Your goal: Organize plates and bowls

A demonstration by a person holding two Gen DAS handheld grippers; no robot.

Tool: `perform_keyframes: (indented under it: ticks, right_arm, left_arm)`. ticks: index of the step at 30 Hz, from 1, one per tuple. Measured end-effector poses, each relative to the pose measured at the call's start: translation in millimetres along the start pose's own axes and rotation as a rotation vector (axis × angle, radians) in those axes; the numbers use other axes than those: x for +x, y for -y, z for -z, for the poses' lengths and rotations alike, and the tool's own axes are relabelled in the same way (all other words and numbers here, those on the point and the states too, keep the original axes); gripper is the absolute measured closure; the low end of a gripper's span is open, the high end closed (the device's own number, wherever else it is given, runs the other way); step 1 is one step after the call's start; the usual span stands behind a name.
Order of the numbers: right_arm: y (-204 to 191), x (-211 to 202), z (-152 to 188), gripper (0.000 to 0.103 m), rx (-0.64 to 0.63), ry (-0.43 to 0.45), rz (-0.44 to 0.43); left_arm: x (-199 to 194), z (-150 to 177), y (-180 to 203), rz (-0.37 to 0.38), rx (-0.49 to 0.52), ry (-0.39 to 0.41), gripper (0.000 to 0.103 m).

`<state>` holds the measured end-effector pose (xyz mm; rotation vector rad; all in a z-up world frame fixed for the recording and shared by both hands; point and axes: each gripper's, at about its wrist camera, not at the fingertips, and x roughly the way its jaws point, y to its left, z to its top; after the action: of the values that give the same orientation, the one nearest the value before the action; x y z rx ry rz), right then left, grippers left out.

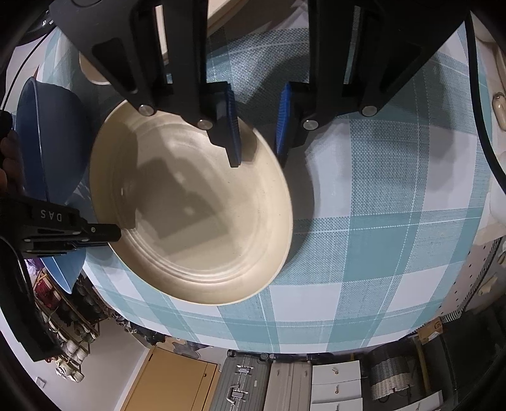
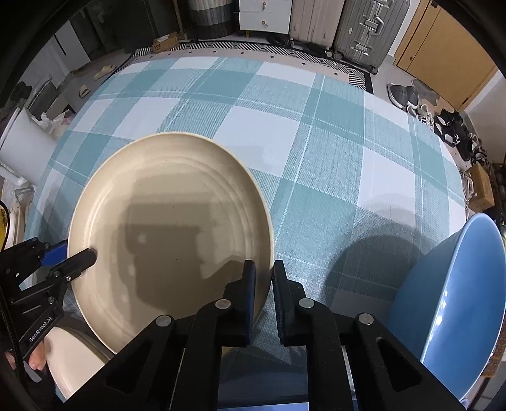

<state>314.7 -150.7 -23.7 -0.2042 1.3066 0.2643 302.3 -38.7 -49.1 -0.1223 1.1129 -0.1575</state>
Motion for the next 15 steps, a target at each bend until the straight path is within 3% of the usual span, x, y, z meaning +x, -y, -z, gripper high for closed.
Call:
perform_keyframes:
  ticks: [15]
  right_arm:
    - [-10, -40, 1, 0.092, 0.009, 0.09, -0.016]
  left_arm:
    - [-44, -6, -7, 0.01, -0.031, 0.09, 0.085]
